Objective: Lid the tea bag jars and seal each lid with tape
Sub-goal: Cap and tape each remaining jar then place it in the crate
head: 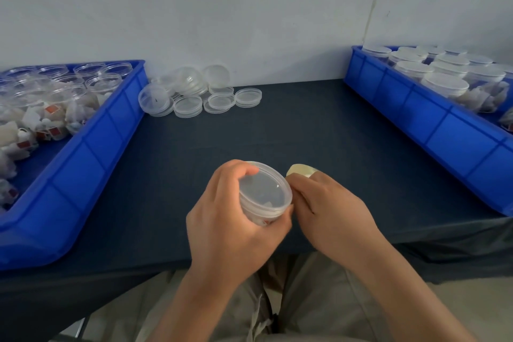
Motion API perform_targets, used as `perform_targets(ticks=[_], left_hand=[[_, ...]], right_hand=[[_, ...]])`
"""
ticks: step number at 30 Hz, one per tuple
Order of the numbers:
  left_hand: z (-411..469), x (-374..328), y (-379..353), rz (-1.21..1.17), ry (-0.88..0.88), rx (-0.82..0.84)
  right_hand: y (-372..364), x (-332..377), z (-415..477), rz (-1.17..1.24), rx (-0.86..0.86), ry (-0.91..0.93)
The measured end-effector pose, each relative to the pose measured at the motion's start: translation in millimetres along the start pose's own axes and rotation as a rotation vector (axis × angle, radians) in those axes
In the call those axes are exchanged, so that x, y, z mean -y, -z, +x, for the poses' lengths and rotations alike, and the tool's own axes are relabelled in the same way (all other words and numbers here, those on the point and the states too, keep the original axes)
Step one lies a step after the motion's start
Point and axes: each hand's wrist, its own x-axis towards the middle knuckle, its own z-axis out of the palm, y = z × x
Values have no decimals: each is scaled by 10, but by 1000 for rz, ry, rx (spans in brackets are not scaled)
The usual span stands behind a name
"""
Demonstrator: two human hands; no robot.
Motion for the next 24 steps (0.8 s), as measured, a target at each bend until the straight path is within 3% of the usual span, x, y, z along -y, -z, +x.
perform_targets(ticks=[6, 9, 12, 14, 18, 24], left_hand=[[-25, -25, -10, -25, 19, 2], [-205, -274, 7, -223, 68, -1], [-454, -628, 51, -387, 45, 144], [-401, -592, 61, -480, 155, 207], [-44, -212, 173, -486, 363, 80], [5, -61, 195, -494, 407, 22]], right_hand=[[-94, -21, 9, -19, -20, -50], [-141, -229, 179, -117, -32, -171], [-64, -614, 349, -93, -83, -326], [-90, -750, 347, -97, -59, -283], [-267, -710, 294, -287, 102, -118], [-416, -627, 309, -233, -13, 1]])
